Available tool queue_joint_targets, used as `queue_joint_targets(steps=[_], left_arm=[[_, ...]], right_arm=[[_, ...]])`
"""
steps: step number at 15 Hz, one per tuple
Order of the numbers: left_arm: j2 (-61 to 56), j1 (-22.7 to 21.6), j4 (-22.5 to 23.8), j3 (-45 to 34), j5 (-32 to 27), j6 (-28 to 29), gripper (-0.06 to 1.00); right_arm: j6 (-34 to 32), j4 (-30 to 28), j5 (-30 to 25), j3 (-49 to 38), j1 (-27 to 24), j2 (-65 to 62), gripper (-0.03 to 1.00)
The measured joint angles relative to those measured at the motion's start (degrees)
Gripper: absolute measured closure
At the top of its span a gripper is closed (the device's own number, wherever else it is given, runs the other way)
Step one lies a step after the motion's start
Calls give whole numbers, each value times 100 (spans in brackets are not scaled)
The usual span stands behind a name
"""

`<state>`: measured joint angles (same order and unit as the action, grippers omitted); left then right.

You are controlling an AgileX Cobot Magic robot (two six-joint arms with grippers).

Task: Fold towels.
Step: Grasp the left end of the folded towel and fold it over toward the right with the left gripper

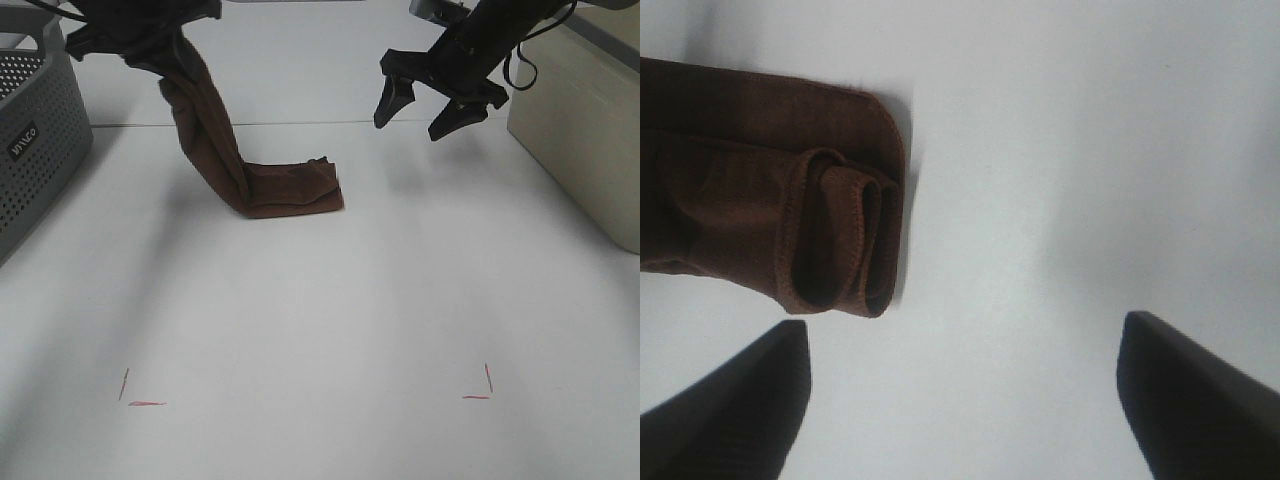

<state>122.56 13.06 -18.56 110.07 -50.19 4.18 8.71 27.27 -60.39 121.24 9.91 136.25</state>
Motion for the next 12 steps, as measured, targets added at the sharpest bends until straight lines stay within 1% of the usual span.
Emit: queue_joint_targets(steps=[1,3,5,6,7,8,10,11,12], left_arm=[[69,172,-109,17,34,11,89],[378,458,-292,23,367,132,89],[819,550,-647,23,825,424,88],[991,584,-877,23,1031,493,84],[1203,642,-1295,23,1306,521,69],[1215,670,-1335,23,1346,521,65],[1249,768,-1438,34,1432,401,46],[1249,814,-1450,63,1450,361,39],[1249,831,-1507,115,1427,350,35]], right_arm=[[0,0,-23,0,0,-52,18],[0,-6,-103,0,0,-138,18],[-6,-11,-155,0,0,-223,18],[-6,-11,-223,0,0,-235,18],[-6,-23,-281,0,0,-235,18],[-6,-34,-286,0,0,-235,18],[-6,-34,-292,0,0,-235,18],[-11,-34,-292,0,0,-235,18],[-11,-34,-292,0,0,-235,18]])
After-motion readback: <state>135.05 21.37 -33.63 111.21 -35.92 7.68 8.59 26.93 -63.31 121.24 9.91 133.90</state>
